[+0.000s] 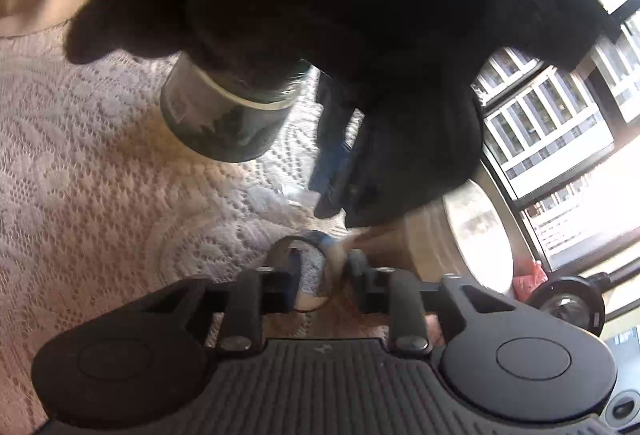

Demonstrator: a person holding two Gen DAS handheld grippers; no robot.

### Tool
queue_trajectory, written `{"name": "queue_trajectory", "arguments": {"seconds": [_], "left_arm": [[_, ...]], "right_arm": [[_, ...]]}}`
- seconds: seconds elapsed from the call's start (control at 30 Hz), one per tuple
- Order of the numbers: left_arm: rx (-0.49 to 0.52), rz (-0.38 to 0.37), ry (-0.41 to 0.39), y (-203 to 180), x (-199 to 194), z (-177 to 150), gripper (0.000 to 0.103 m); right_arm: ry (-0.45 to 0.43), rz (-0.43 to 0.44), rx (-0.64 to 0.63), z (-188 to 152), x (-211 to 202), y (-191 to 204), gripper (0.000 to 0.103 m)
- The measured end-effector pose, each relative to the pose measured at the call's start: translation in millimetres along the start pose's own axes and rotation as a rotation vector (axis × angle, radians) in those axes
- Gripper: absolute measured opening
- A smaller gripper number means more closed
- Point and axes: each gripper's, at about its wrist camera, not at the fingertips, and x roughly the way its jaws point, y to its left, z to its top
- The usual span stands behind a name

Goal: Organize soft objects
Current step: 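Carry the plastic piece and tape roll over the pink box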

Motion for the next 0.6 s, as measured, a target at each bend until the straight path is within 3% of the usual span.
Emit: {"name": "queue_trajectory", "arguments": {"seconds": [0.03,0.37,0.47,0.6], "left_arm": [[-0.006,-0.007,-0.013,1,-6,-1,0.015],[-0.004,0.042,-0.193,2,-102,-7,0.015],[-0.007,0.080,-0.235,3,-129,-9,0.015],[0.003,0.134,-0.294,-5,-156,-11,0.015]], "right_arm": [[0.004,0.030,0.040,1,-4,-8,0.004],[-0.043,0.280,0.439,-3,-53,-102,0.003],[-0.077,0.289,0.518,-3,-73,-129,0.003],[-0.157,0.212,0.544,-3,-109,-153,0.003]]}}
